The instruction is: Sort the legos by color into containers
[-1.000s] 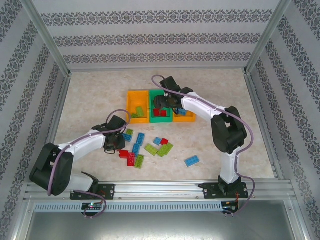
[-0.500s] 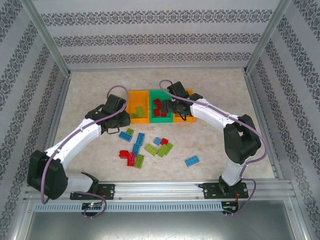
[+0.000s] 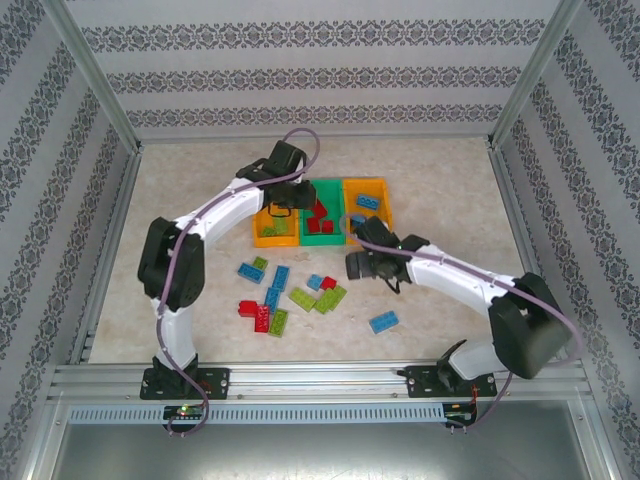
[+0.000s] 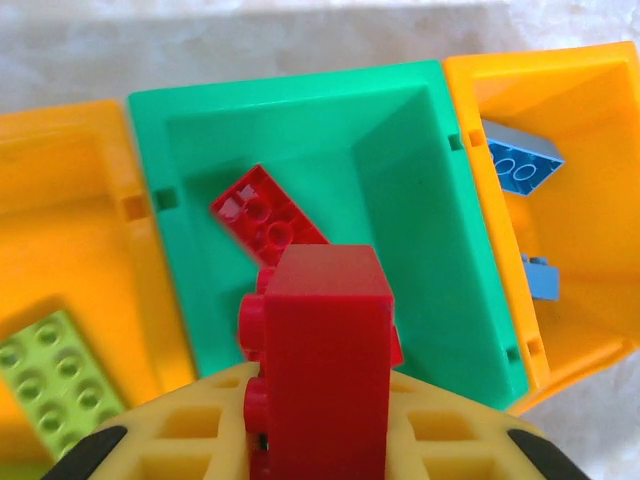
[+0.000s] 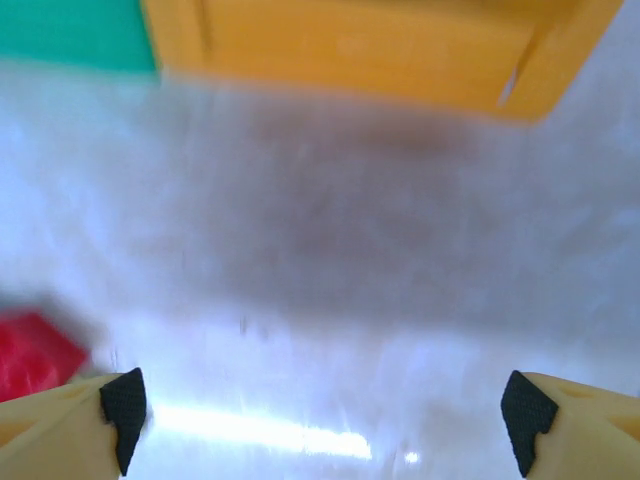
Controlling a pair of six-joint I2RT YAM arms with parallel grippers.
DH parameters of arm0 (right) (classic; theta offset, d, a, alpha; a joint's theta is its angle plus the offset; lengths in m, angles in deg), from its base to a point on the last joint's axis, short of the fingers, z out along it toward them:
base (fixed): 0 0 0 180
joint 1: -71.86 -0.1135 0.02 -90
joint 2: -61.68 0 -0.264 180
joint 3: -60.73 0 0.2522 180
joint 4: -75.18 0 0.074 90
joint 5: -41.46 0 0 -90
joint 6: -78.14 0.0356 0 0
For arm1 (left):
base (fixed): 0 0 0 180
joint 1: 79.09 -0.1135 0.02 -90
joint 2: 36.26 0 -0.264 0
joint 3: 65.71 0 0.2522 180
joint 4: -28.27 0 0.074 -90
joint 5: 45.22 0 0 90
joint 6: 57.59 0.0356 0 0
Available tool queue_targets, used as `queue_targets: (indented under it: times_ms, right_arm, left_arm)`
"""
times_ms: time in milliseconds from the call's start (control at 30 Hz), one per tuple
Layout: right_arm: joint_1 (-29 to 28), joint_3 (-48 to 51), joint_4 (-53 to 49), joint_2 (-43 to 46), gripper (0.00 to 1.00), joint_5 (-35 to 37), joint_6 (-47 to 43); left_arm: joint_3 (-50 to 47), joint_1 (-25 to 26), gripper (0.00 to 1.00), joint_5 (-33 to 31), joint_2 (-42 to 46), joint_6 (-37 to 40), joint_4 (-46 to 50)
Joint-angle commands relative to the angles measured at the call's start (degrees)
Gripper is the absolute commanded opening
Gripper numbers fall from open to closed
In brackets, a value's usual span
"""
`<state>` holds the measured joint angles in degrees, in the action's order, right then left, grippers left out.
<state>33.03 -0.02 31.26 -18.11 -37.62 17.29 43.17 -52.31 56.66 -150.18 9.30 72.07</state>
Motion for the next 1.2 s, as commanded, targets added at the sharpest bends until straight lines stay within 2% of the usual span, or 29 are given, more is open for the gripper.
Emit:
queue_targets:
  times_ms: [0,67,267,400,467,500,833,1167]
  right_arm:
    - [-3.23,4.78,-2.99,5.58,0.98,0.44,5.37]
    - [-4.95,7.06,-3.43,7.74,0.98,-0.42,6.99]
    - [-8.56,10.01,-7.63,9.27,0.98,-2.10,9.22]
    - [-10.14,10.48,-10.65,7.81,0.97,-2.66,11.52]
    - [-10.80,11.19,-10.81,8.22,0.96,-3.07,12.40]
    - [-11.02,11.59,-10.82,8.62,0.96,-3.26,12.89]
    - [-11.79,12.97,-10.80,8.02,0.87,-4.61,12.20]
    - [-11.84,11.21,-10.39,1.32,0.64,-5.00,9.87]
  left_arm:
    - [5.14,0.77,0.22,1.63,-2.97,2.39,2.74]
    - [7.14,0.81,0.25,1.59,-4.80,2.31,3.68]
    - [7.67,1.56,0.61,0.76,-5.31,2.09,4.05]
    - [5.44,2.18,0.81,-1.94,-2.35,2.16,3.80]
    - [3.63,2.13,0.97,-2.86,-0.03,2.27,3.17]
    - [2.60,2.14,1.00,-3.39,1.23,2.42,2.80]
    - [-9.49,2.21,1.00,-4.10,11.79,1.61,-1.62]
    - [-21.78,2.05,0.99,-6.24,22.01,0.95,-6.19]
